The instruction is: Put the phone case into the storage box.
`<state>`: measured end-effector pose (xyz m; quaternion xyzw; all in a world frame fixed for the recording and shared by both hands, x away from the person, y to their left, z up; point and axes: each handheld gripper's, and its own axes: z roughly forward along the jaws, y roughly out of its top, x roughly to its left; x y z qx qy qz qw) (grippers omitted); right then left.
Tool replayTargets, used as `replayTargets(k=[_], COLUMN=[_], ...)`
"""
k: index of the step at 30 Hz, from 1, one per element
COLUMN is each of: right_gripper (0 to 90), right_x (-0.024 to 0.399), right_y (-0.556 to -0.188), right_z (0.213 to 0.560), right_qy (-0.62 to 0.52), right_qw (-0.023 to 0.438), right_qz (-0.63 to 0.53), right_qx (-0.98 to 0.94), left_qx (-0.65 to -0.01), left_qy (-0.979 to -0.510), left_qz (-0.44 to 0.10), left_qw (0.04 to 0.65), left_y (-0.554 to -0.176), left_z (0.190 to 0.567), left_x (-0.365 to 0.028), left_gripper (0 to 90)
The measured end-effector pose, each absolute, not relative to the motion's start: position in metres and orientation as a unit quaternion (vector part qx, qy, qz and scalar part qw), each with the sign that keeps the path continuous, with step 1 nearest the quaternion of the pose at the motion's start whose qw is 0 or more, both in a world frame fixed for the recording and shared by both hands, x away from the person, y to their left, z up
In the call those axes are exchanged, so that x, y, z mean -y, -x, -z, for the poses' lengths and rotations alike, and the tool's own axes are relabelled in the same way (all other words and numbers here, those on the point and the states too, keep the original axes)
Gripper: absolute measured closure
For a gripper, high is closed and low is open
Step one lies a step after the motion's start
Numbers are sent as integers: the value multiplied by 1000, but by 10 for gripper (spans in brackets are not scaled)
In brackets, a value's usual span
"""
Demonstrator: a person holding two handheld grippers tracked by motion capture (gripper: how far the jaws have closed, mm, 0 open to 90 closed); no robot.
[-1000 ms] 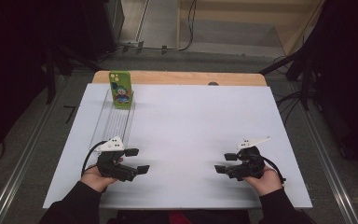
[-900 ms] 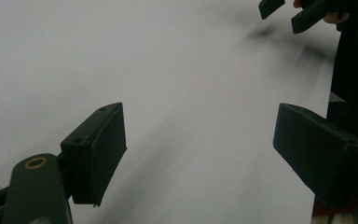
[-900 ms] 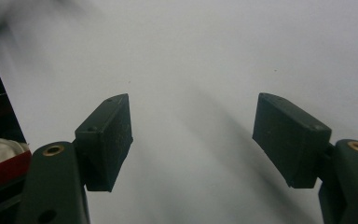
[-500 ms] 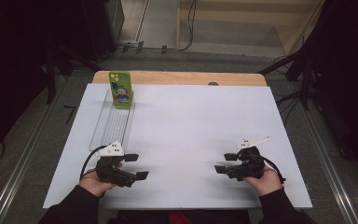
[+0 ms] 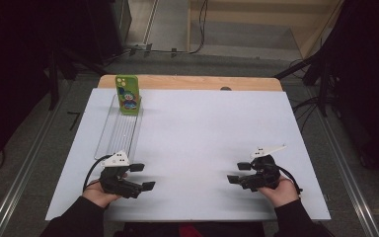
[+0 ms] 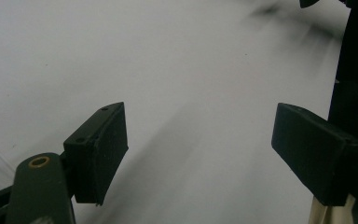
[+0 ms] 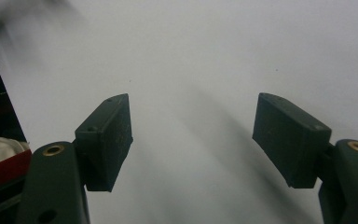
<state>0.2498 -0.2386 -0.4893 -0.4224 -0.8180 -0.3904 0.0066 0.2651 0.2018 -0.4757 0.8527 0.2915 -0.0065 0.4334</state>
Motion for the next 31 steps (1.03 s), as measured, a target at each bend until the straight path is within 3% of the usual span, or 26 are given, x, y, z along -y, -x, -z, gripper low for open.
replayTargets(k=[31], right_gripper=[265], right_x=[241], right_y=[-249], right_z=[489], right_qy=[419], right_qw=[5], right_qz=[392], right_qx=[819], left_qx=[-287], left_qy=[-850], left_qz=[0], left_qw=[442], left_y=[-263], left_z=[476], left_x=[-201], left_gripper=[193])
